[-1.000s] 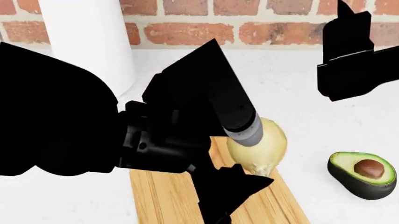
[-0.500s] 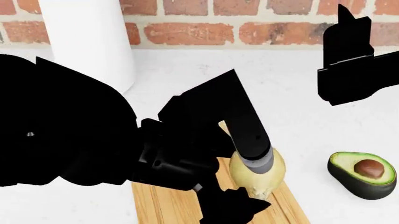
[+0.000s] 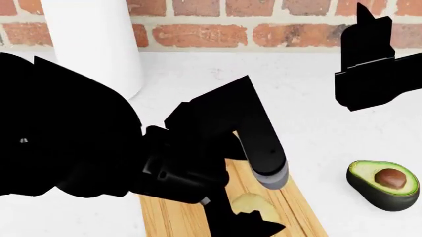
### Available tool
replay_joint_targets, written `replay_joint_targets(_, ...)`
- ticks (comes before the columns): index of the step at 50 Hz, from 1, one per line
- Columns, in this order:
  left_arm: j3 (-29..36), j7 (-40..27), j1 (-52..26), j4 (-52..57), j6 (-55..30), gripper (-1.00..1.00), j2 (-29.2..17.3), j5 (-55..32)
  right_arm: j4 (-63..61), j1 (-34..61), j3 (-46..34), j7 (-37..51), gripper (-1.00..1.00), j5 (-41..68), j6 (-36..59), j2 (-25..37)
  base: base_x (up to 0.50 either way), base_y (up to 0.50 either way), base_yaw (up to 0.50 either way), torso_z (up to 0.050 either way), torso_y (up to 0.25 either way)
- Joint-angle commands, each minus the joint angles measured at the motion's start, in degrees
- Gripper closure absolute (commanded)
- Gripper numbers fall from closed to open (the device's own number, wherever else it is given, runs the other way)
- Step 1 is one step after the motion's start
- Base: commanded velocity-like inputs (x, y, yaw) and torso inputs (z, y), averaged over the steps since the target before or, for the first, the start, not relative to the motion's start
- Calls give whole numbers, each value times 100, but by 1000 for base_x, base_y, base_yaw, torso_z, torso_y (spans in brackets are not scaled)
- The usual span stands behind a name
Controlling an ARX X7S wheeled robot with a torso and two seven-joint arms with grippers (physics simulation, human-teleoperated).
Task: Place the avocado, onion, tomato and bell pepper on the cutting board.
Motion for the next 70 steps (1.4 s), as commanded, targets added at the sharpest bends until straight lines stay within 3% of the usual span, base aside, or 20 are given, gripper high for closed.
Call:
replay_joint_targets(1, -48, -25, -143, 42, -28, -100, -44, -115, 22, 62, -23, 23, -100, 21, 25, -23, 0, 0, 0, 0, 0)
replay_joint_targets(21, -737, -244, -771, 51, 58, -100, -277, -630, 80, 256, -87, 28, -100, 22, 140, -79, 0, 0, 0, 0, 0)
replay_joint_targets(35, -1339, -484, -1117, -316, 310, -100, -754, -845, 108, 293, -163, -17, -100, 0, 220, -112, 0, 0, 0, 0, 0)
replay_joint_targets(47, -1892, -1575, -749, 157, 371, -100, -1737, -1456, 625, 1084, -498, -445, -100, -324, 975, -378, 0, 0, 0, 0, 0)
replay_joint_targets(70, -2695, -3911, 66, 1450, 919, -100, -3131, -3091, 1551, 2335, -1195, -1575, -100, -892, 2234, -759, 0, 0, 0, 0, 0)
